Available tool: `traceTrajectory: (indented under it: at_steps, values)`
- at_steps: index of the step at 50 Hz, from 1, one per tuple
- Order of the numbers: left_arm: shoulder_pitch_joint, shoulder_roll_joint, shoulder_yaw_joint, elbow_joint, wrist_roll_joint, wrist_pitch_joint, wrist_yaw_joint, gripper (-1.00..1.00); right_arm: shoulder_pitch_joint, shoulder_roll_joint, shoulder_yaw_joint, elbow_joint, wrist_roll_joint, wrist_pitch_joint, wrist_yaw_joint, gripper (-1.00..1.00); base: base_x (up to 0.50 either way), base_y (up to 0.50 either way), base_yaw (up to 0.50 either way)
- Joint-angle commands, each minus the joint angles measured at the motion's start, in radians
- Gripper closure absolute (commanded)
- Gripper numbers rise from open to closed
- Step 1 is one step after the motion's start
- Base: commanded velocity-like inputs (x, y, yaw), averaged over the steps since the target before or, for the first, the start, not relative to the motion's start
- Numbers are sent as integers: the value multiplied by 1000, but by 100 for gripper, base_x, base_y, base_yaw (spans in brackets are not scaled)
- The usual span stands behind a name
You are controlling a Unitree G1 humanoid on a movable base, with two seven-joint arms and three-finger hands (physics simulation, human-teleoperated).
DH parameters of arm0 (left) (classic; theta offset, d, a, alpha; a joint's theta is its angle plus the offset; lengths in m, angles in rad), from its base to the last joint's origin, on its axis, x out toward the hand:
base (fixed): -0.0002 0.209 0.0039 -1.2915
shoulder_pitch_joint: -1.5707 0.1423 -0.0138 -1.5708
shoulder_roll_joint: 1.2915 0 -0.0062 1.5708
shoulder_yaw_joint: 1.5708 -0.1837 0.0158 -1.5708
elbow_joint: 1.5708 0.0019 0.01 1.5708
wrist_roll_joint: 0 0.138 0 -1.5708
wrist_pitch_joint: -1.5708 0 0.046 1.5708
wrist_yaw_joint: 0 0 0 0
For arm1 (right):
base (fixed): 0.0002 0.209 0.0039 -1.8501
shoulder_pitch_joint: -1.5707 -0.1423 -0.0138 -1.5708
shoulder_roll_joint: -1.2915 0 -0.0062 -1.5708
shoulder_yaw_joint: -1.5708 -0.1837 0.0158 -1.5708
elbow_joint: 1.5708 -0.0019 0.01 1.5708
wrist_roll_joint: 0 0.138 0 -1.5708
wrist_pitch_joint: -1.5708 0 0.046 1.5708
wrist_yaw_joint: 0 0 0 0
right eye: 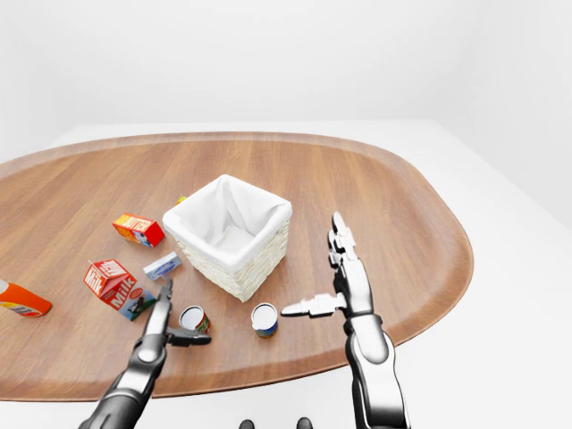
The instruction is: Pick up the tomato sauce, and put it in the basket.
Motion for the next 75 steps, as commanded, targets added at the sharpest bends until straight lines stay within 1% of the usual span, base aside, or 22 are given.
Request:
traceTrajectory:
  at_steps: [1,5,16,17,26,27,29,32,44,52,54,57,58,59,60,63,66,67,68,69,72,75]
  values:
    - [-11,2,-3,23,-2,0,2,-100,4,0,0,-7,5,0,3,-100,0,0,0]
    - [-26,2,-5,82,-1,0,18,-100,3,0,0,-12,7,0,4,-100,0,0,0]
    - [-32,3,-9,99,-4,0,23,-100,5,0,0,-13,8,0,6,-100,0,0,0]
    - [-24,4,-9,68,-6,0,14,-100,7,0,0,-21,9,0,6,-100,0,0,0]
    - [-33,3,-12,104,-2,0,24,-100,8,0,0,-21,11,0,7,-100,0,0,0]
    - [-32,4,-11,99,-4,0,20,-13,9,0,0,-21,12,0,8,-100,0,0,0]
    - [-33,3,-12,106,-3,0,22,100,10,0,1,-19,12,0,9,-100,0,0,0]
    - [-13,3,-12,39,-1,0,6,100,10,0,1,-21,12,0,8,-100,0,0,0]
    - [-14,2,-8,39,1,0,5,100,12,0,0,-28,16,0,12,-100,0,0,0]
    - [23,-4,-4,-71,3,0,-19,100,11,0,-1,-24,16,0,12,-100,0,0,0]
    - [16,-6,-3,-45,3,0,-12,100,9,0,-2,-29,17,0,11,-100,0,0,0]
    - [63,-11,2,-200,5,0,-49,100,7,0,-1,-19,16,0,10,-100,0,0,0]
    - [71,-13,4,-221,8,0,-54,100,7,0,-1,-20,16,0,10,-100,0,0,0]
    - [76,-15,6,-239,10,7,-59,100,7,0,-1,-23,17,0,10,-100,0,0,0]
    - [88,-17,8,-272,12,22,-66,100,5,0,-2,-21,17,0,9,-100,0,0,0]
    - [111,-22,13,-342,19,53,-84,100,5,0,-2,-17,16,0,8,-100,0,0,0]
    - [142,-31,17,-437,28,100,-108,100,4,0,-1,-14,16,0,8,-100,0,0,0]
    - [148,-33,18,-458,31,111,-113,100,5,0,-1,-15,16,0,8,-100,0,0,0]
    - [166,-38,19,-517,36,140,-127,100,5,0,-1,-15,16,0,8,-100,0,0,0]
    - [173,-40,21,-543,40,153,-135,100,5,0,-1,-14,16,0,8,-100,0,0,0]
    - [195,-49,24,-621,50,175,-157,100,4,0,0,-10,15,0,7,-100,0,0,0]
    - [210,-57,25,-674,60,175,-172,100,3,0,-1,-10,15,0,7,-100,0,0,0]
